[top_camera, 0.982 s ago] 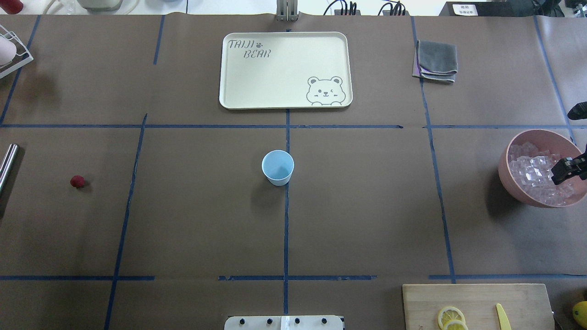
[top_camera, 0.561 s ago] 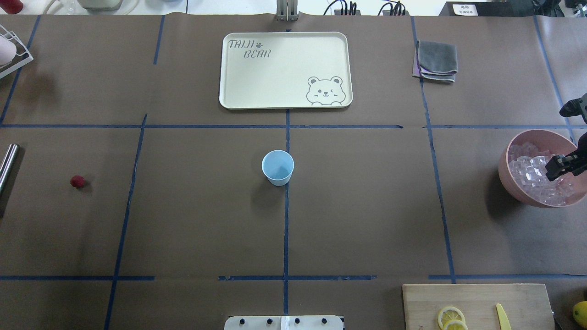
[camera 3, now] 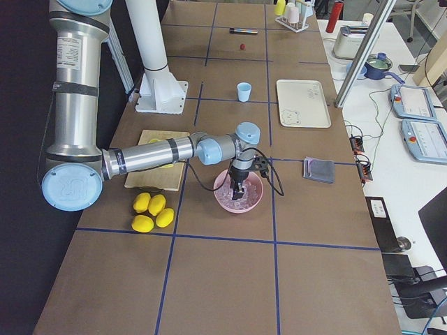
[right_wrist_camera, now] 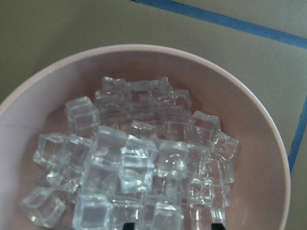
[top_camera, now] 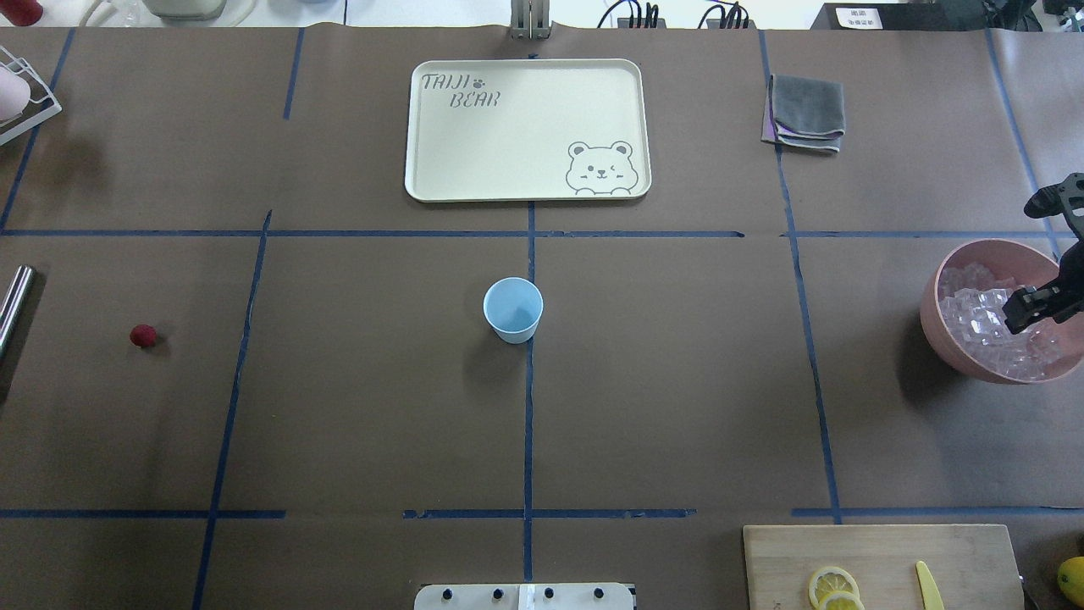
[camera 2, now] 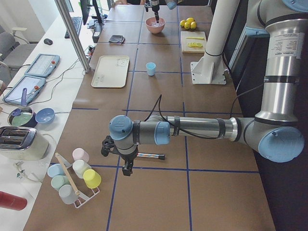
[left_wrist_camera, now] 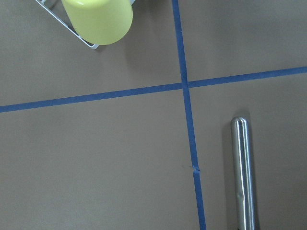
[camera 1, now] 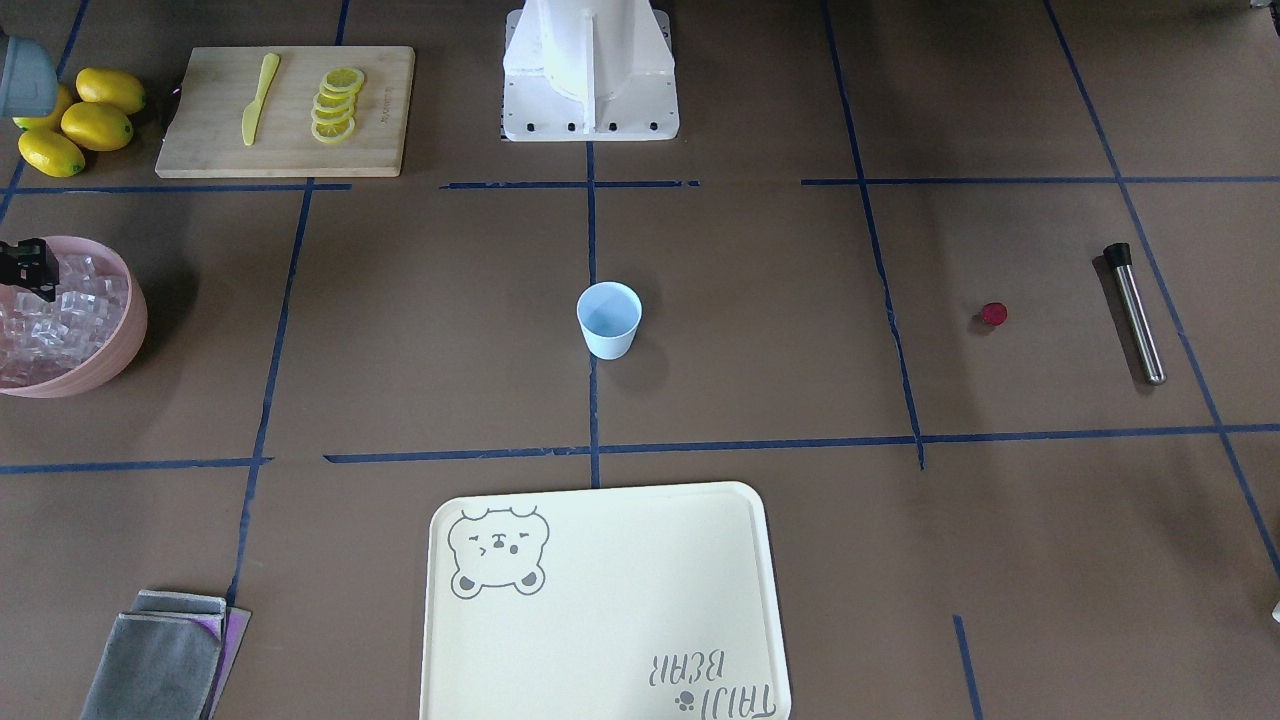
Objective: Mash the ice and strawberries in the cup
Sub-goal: 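Lower the right gripper into the bowl and grasp an ice cube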
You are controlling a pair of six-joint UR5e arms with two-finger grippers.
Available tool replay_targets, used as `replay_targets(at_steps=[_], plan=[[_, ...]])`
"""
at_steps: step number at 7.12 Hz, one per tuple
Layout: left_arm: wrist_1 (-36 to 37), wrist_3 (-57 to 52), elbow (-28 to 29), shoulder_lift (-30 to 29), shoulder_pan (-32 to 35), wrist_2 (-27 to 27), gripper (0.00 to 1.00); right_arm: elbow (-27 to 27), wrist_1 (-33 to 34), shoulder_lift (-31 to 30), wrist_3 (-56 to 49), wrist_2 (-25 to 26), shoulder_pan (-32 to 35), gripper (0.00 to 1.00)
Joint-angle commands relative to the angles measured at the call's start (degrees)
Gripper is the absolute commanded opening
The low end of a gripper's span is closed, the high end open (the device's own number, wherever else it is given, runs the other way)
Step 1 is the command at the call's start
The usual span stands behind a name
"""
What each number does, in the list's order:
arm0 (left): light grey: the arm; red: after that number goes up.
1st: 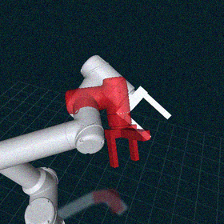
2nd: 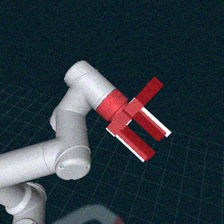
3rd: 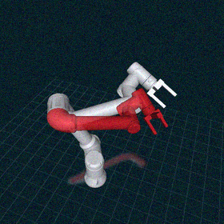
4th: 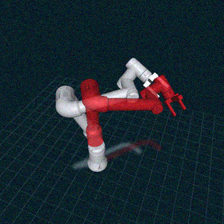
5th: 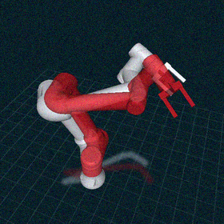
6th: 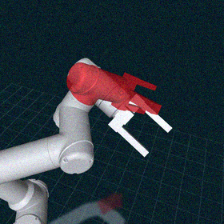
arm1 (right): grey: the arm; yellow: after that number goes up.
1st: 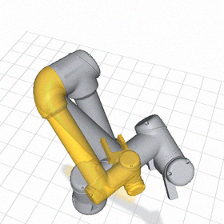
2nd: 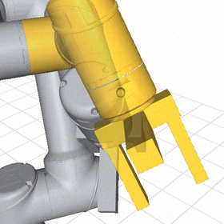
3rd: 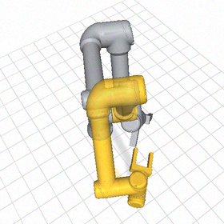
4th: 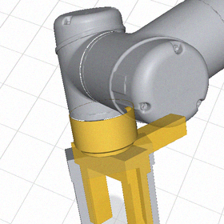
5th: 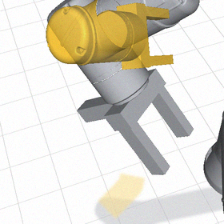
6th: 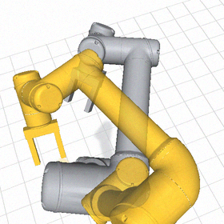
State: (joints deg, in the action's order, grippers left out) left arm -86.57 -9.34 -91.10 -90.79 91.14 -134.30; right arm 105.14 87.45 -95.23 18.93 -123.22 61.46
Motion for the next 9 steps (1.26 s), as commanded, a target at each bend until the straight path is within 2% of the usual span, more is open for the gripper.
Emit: replay_targets(at_steps=[1, 3, 4, 5, 7, 8, 9], plan=[[0.0, -0.1, 0.0, 0.0, 0.0, 0.0, 1.00, -0.5, 0.0, 0.0, 0.1, 0.1, -0.4, 0.60], [0.0, 0.0, 0.0, 0.0, 0.0, 0.0, 1.00, -0.5, 0.1, 0.0, 0.1, 0.0, -0.5, 0.60], [0.0, 0.0, 0.0, 0.0, 0.0, 0.0, 1.00, -0.5, 0.1, 0.0, 0.1, 0.0, -0.5, 0.55], [0.0, -0.1, 0.0, 0.0, 0.0, 0.0, 1.00, -0.5, 0.1, 0.0, 0.1, 0.0, -0.5, 0.47], [0.0, 0.0, 0.0, -0.1, 0.0, 0.0, 1.00, -0.4, 0.0, 0.1, 0.1, -0.1, -0.5, 0.12], [0.0, 0.0, -0.4, -0.1, 0.0, 0.0, 1.00, 0.2, 0.0, 0.1, 0.0, 0.0, -0.4, 0.02], [0.0, 0.2, -0.7, -0.1, 0.0, 0.0, 1.00, 2.9, 0.2, -1.1, 0.0, 0.3, 0.3, 0.00]])
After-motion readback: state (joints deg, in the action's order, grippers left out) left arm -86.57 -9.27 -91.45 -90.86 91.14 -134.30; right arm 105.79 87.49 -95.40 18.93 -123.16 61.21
